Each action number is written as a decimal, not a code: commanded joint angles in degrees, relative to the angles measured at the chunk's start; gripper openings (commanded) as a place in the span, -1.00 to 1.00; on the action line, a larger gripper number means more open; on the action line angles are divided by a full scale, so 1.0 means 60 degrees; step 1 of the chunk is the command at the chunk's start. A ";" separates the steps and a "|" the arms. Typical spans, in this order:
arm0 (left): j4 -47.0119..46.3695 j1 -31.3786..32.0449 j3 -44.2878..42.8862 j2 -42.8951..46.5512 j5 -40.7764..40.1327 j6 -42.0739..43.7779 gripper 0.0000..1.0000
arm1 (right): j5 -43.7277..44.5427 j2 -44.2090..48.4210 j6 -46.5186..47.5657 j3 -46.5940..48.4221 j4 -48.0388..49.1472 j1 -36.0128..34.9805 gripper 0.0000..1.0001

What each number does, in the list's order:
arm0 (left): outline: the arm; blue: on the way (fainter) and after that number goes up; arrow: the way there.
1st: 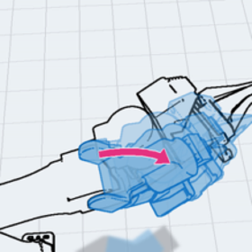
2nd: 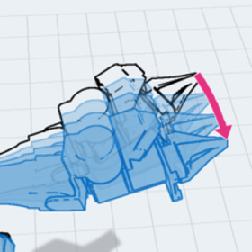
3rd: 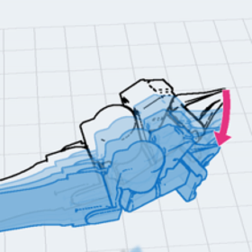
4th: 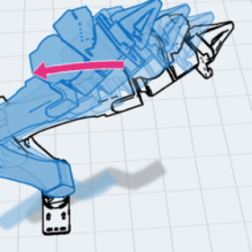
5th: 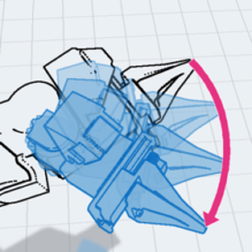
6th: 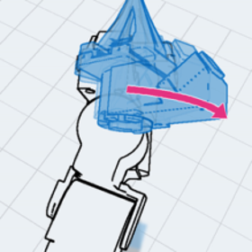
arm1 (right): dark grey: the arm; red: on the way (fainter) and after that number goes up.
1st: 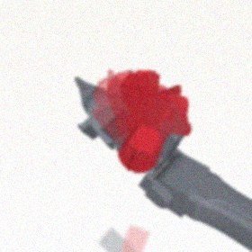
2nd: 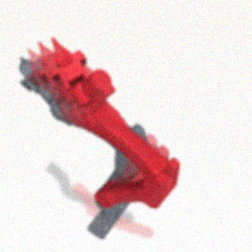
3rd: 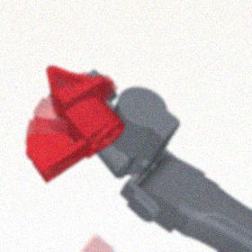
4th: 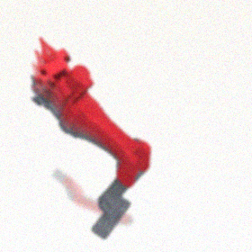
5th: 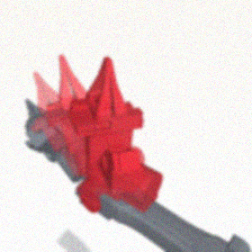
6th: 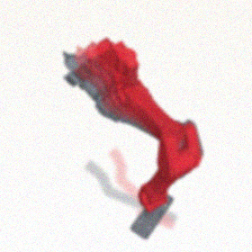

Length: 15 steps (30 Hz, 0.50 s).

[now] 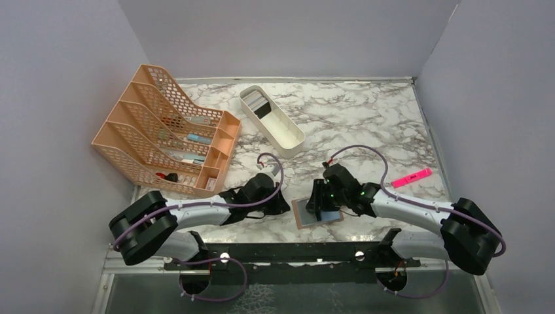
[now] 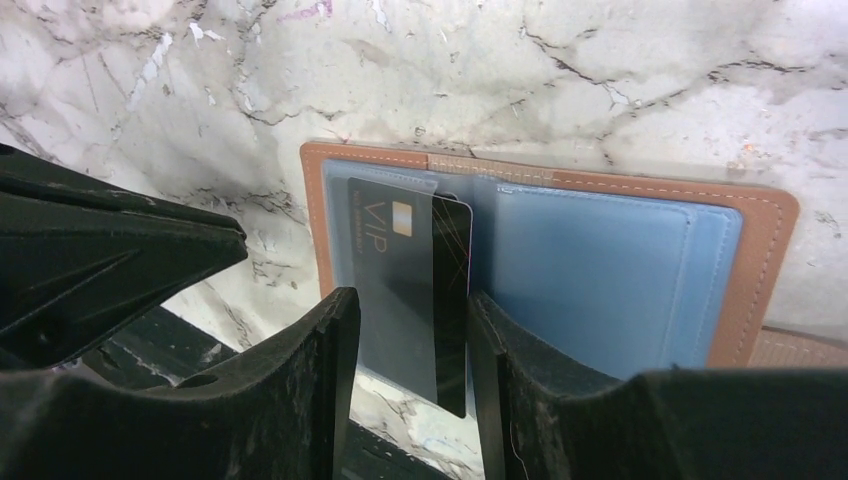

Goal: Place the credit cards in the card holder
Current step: Insert the credit card into the card holder.

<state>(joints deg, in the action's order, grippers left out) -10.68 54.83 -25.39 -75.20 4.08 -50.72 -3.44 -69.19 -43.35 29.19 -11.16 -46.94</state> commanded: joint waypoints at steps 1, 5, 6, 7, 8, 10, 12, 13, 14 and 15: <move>-0.1115 0.0032 -0.0320 -0.0397 0.0710 0.0227 -0.86 | 0.0516 0.0182 0.0159 0.0269 -0.0394 -0.0058 -0.06; -0.1264 0.0032 -0.0602 -0.0875 0.0874 0.0436 -0.86 | 0.0579 0.0266 0.0129 0.0188 -0.0325 -0.0058 -0.11; -0.1324 0.0032 -0.0643 -0.0970 0.0897 0.0464 -0.86 | 0.0646 0.0267 0.0122 0.0192 -0.0367 -0.0058 -0.09; -0.1364 0.0032 -0.0683 -0.1080 0.0902 0.0493 -0.85 | 0.0779 0.0267 0.0128 0.0226 -0.0475 -0.0058 -0.07; -0.1371 0.0032 -0.0721 -0.1182 0.0895 0.0509 -0.86 | 0.0874 0.0274 0.0135 0.0256 -0.0553 -0.0058 -0.06; -0.1363 0.0031 -0.0751 -0.1361 0.0852 0.0495 -0.86 | 0.0846 0.0335 0.0187 0.0194 -0.0485 -0.0058 -0.06; -0.1325 0.0032 -0.0712 -0.1473 0.0738 0.0411 -0.86 | 0.0537 0.0345 0.0210 0.0113 -0.0233 -0.0058 -0.06; -0.1264 0.0032 -0.0686 -0.1502 0.0642 0.0367 -0.86 | 0.0450 0.0298 0.0191 0.0071 -0.0116 -0.0058 -0.06; -0.1170 0.0025 -0.0668 -0.1557 0.0551 0.0343 -0.87 | 0.0375 0.0241 0.0177 0.0020 -0.0001 -0.0058 -0.06; -0.1026 0.0031 -0.0695 -0.1593 0.0447 0.0346 -0.87 | 0.0294 0.0181 0.0156 -0.0017 0.0131 -0.0058 -0.06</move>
<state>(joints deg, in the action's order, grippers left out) -16.91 54.83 -28.73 -83.53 7.88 -48.86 -0.97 -68.20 -42.89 29.32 -12.78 -46.94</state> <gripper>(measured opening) 0.070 0.471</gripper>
